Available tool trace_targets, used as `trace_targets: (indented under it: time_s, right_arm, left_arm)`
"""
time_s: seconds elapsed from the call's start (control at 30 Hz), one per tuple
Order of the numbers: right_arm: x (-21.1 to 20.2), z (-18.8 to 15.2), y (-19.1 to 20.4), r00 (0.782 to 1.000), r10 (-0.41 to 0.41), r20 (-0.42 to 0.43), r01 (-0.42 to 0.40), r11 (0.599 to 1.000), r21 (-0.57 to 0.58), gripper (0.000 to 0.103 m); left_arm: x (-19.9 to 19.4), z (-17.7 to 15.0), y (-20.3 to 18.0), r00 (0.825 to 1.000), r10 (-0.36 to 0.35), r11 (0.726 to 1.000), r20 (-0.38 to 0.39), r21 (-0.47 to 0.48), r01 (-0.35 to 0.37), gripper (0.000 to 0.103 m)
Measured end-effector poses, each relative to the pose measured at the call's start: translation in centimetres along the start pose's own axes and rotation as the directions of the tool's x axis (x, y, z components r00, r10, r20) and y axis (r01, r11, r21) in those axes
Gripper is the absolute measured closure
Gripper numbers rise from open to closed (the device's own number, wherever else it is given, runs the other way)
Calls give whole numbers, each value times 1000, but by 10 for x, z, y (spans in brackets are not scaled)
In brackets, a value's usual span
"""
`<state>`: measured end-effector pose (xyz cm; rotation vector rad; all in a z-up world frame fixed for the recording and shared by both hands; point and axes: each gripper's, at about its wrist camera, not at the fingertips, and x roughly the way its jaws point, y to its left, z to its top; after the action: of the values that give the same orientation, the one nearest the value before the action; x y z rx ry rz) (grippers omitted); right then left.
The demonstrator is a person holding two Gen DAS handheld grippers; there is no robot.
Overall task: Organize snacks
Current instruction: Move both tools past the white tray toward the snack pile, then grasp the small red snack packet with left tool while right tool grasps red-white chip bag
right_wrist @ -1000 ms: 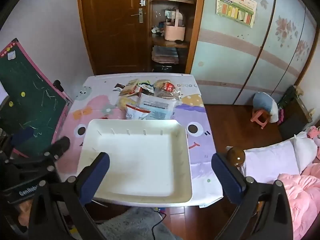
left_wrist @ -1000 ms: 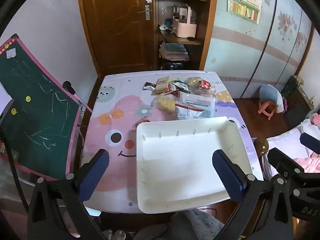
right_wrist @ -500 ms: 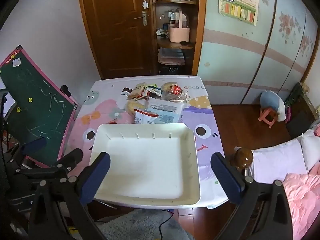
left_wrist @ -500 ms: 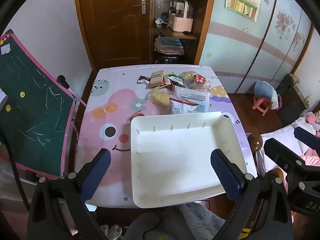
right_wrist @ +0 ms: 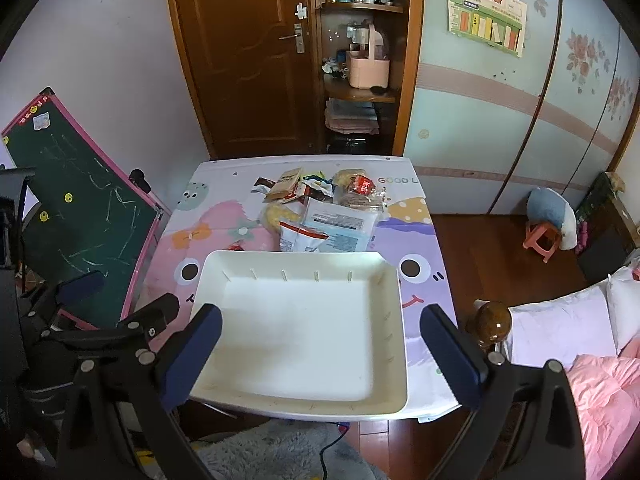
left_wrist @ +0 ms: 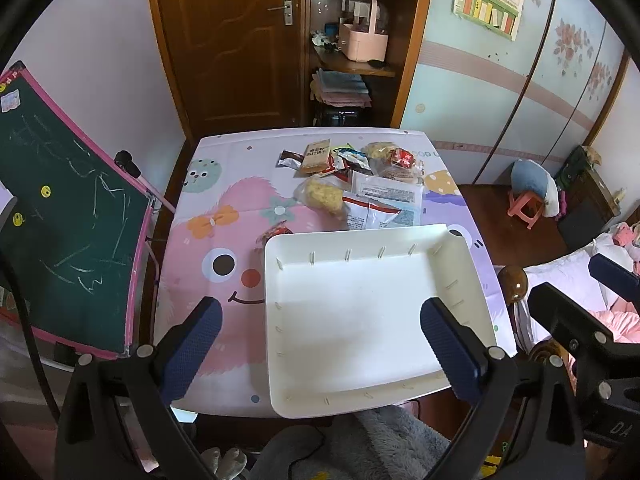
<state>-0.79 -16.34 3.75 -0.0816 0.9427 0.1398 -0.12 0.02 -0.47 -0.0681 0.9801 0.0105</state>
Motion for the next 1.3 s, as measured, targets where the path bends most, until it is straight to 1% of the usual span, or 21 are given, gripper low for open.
trace_targets:
  time_s: [0.3,0.6,0.87,1.13,1.3]
  right_arm:
    - [-1,2,-2,1000,2,12,-2,1000,-5,3]
    - [0,1,-2,1000,3,12,-3,1000,-4,3]
    - [1,2,-2,1000,19,22,-19,1000,-10,3]
    - [6,11,-10,999,40,20,-40,999,-17,8]
    - [12,17,-13,998,53,19,-52,998,-29,9]
  left_arm:
    - [-2,11,-2,1000,16,1000,9,6,-16,4]
    - [0,14,-1,1000,19,1000,7,3,-19,4]
    - [-1,19,-2,999,41,999,9,-11,-41,4]
    - [1,23,-5,998,58,998,17,-20,-58,4]
    - [3,28,-6,997,74,997,24,-29,-74,4]
